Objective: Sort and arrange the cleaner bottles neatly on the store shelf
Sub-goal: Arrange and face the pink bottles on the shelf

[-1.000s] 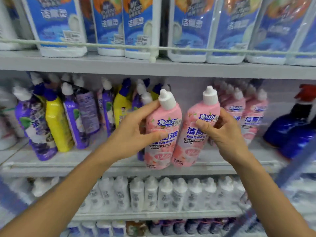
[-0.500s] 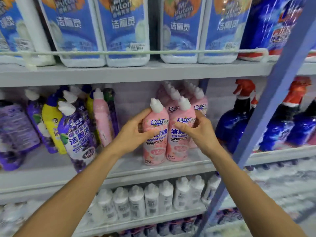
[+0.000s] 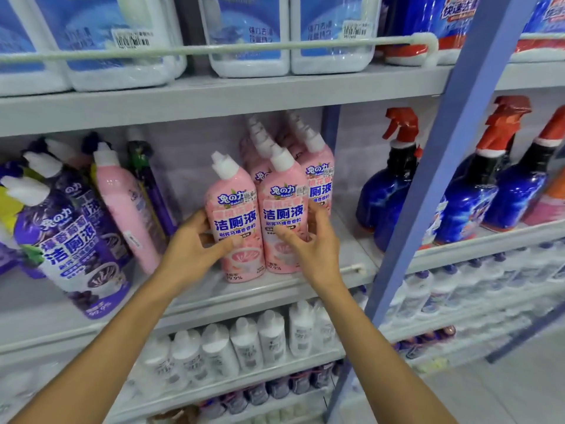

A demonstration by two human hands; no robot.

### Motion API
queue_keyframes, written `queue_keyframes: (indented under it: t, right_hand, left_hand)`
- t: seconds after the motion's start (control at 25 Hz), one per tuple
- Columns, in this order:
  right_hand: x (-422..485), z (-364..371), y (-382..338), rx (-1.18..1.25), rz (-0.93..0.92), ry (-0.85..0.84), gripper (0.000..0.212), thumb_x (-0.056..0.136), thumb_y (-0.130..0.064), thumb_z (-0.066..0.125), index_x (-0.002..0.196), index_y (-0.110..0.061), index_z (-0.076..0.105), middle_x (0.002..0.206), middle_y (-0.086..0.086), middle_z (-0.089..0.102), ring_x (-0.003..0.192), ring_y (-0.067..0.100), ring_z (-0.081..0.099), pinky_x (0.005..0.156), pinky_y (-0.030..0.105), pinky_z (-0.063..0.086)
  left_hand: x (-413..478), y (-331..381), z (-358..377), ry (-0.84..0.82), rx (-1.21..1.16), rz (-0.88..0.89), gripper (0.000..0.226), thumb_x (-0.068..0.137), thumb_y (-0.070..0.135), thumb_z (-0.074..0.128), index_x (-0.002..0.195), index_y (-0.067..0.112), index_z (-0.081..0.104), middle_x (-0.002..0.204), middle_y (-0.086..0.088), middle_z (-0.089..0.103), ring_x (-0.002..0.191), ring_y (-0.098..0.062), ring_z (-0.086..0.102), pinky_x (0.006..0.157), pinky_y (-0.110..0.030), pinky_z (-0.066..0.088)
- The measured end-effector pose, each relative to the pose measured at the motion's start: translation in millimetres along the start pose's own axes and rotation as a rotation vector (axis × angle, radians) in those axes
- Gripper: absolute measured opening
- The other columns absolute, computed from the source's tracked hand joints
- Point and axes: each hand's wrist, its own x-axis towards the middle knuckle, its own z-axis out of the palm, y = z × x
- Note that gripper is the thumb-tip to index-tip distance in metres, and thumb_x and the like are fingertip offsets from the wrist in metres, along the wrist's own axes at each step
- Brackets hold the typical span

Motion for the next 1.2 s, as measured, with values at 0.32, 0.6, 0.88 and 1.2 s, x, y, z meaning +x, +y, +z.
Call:
queue_keyframes:
  t: [0.32,0.6,0.88,1.2]
  right_hand:
    - [19.4,-69.7,0.4,-0.159,-0.005,-0.073,0.059,0.084,-0.036,0.082,0.137,-0.025,0.058,0.120,-0.013,0.073,0.110,0.003,0.068,0.095,0.025,0.056]
    - [14.9,-81.3,7.5,-0.228,0.003,-0.012,0.056,0.083,-0.030,0.085,0.130,-0.025,0.054,0.116,-0.026,0.066,0.104,-0.012,0.062,0.082,0.008,0.049]
    - [18.9,-73.4,11.4,-0.259,-0.009,-0.021,0.059,0.082,-0.032,0.085,0.132,-0.019,0.056,0.118,-0.018,0.068,0.104,-0.006,0.064,0.084,0.009,0.051]
    - [21.8,-76.3,11.1,-0.294,-0.004,-0.031,0.059,0.081,-0.033,0.085,0.131,-0.021,0.056,0.113,-0.023,0.067,0.104,-0.008,0.064,0.089,0.015,0.053]
  left_hand:
    - [13.2,4.2,51.9,0.032,-0.002,0.033,0.048,0.076,0.028,0.085,0.117,0.026,0.061,0.110,0.005,0.075,0.101,-0.012,0.072,0.090,-0.038,0.059]
    - [-2.1,7.1,72.0,0.209,0.055,-0.001,0.048,0.075,0.026,0.089,0.113,0.023,0.060,0.101,0.015,0.071,0.087,0.000,0.070,0.073,-0.027,0.060]
    - [-3.6,11.5,77.2,0.200,0.054,-0.001,0.042,0.080,0.024,0.085,0.114,0.025,0.061,0.095,0.020,0.070,0.084,0.010,0.068,0.067,-0.011,0.055]
    - [-2.6,6.3,75.3,0.178,0.021,0.004,0.048,0.081,0.023,0.084,0.123,0.022,0.062,0.105,0.012,0.073,0.089,0.006,0.069,0.070,-0.014,0.057]
